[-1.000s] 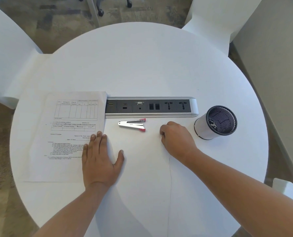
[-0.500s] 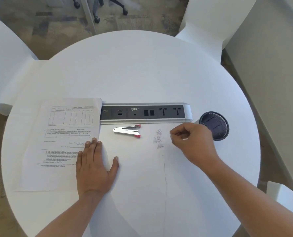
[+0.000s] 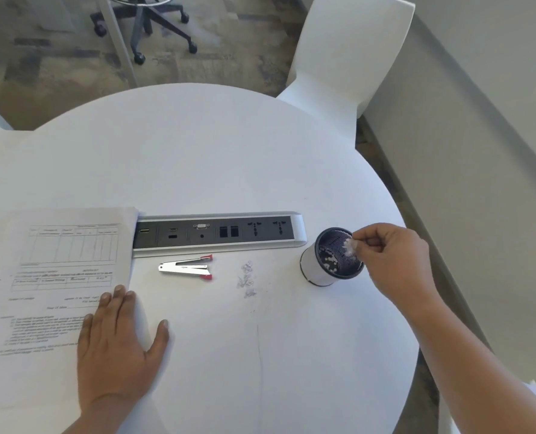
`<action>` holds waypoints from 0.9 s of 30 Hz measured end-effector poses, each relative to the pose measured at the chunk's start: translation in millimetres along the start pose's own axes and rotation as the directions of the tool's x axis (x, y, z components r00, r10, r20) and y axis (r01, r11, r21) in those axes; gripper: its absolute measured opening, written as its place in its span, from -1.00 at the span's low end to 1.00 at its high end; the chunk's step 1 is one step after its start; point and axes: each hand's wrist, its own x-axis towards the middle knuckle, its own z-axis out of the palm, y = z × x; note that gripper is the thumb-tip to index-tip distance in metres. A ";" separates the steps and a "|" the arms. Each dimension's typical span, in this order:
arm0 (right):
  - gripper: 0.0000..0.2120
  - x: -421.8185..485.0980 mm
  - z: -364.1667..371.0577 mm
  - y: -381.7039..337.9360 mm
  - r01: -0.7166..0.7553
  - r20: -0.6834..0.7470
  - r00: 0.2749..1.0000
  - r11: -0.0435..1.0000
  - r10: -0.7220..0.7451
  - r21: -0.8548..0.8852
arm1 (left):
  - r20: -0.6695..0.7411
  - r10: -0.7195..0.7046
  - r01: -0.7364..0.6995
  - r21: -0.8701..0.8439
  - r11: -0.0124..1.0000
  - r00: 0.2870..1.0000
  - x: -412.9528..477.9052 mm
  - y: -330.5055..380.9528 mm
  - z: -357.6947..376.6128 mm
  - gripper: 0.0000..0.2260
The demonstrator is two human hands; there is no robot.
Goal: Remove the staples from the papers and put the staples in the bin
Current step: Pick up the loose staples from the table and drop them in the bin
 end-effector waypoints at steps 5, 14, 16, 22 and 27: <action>-0.79 1.3 4.3 -0.8 0.078 0.005 0.997 0.983 -0.078 -0.166 | 0.000 -0.002 0.002 0.002 1.000 1.000 0.4 0.9 -0.7 -0.23; -0.76 2.8 6.2 -2.4 0.133 0.053 0.991 0.973 -0.125 -0.191 | -0.019 0.009 -0.009 0.003 1.000 1.000 0.9 -0.3 0.8 -0.23; -0.73 4.1 6.5 -1.6 0.141 0.064 0.989 0.973 -0.132 -0.184 | -0.024 0.014 -0.014 0.005 1.000 1.000 1.2 -0.4 0.9 -0.24; -0.84 -2.0 7.4 -13.6 0.138 0.027 0.990 0.990 -0.137 -0.040 | -0.013 0.020 -0.020 0.020 1.000 1.000 2.2 0.8 -0.1 -0.24; -0.81 -26.3 35.4 -33.5 0.254 0.167 0.952 0.966 -0.257 0.038 | -0.006 0.010 -0.010 0.029 1.000 1.000 2.2 1.5 -1.2 -0.25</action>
